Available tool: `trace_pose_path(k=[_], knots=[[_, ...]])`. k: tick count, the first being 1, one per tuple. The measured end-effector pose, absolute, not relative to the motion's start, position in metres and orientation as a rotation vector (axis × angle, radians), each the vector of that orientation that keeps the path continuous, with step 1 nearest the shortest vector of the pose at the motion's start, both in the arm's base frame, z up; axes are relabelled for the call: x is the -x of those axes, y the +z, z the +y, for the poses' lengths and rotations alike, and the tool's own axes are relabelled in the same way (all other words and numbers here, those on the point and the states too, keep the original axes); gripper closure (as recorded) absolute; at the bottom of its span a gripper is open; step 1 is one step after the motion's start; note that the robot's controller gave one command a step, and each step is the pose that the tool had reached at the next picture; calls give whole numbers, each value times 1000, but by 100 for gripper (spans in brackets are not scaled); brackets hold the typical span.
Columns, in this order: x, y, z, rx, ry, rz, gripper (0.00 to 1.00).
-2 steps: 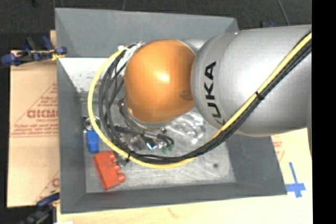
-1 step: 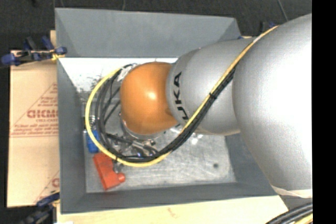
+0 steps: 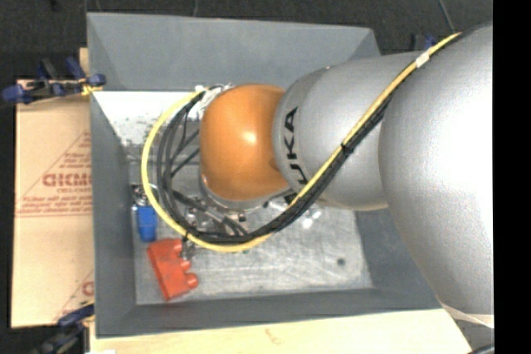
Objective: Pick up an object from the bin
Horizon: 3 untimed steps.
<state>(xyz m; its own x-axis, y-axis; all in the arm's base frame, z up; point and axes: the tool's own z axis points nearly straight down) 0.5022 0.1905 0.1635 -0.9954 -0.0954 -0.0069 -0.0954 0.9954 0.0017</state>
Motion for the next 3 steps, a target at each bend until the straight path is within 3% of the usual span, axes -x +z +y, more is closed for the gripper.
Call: trace_pose_path(k=[1,2,3], knots=[[-550,152,168,-25,3,3133,100],[-549,152,168,-18,2,3134,0],[-597,79,121,315,-3,3118,0]])
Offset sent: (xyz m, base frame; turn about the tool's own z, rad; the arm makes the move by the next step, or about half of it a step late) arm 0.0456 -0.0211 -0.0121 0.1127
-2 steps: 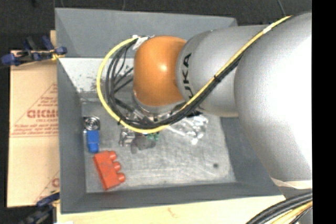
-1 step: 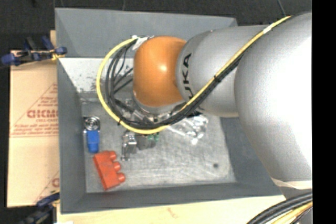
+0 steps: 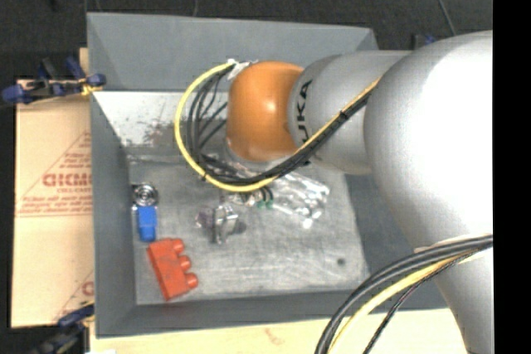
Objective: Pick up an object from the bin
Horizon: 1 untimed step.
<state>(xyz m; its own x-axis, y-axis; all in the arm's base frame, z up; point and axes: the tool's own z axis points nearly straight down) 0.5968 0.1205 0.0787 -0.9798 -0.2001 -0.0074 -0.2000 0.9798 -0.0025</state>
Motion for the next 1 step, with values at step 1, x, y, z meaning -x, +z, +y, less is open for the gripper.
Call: trace_pose_path(k=[1], knots=[[-597,81,123,319,0,3116,100]])
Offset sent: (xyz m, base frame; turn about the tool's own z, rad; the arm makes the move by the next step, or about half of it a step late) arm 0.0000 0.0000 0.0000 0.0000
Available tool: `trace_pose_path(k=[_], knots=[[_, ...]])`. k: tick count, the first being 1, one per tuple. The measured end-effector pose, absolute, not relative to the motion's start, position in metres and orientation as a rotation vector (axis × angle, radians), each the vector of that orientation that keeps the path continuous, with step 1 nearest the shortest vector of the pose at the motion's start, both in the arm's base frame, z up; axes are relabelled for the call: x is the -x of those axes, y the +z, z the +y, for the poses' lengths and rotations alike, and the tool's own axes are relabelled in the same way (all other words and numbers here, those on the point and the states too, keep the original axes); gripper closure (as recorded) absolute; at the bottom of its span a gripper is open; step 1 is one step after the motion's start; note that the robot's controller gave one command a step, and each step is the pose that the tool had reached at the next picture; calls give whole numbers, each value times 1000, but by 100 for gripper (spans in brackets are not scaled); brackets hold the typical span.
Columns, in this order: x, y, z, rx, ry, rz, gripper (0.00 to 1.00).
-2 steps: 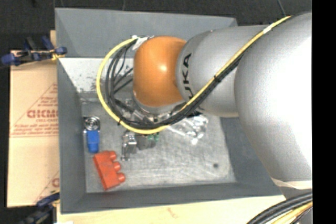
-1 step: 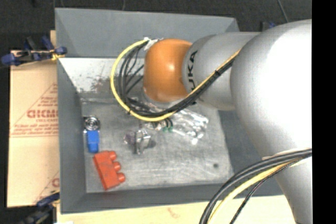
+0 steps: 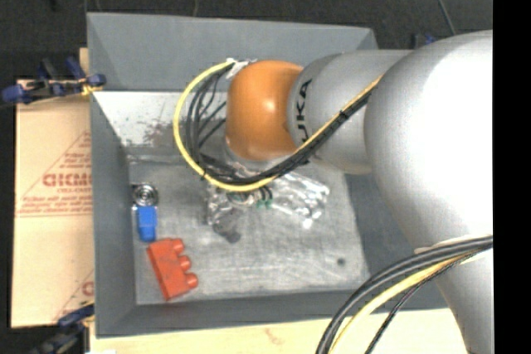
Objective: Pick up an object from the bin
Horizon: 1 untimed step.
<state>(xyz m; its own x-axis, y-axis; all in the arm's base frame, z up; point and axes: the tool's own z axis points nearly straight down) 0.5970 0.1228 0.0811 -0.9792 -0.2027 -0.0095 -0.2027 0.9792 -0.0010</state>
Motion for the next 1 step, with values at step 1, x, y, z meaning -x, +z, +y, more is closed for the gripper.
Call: trace_pose_path(k=[1], knots=[[-604,212,116,353,0,3107,100]])
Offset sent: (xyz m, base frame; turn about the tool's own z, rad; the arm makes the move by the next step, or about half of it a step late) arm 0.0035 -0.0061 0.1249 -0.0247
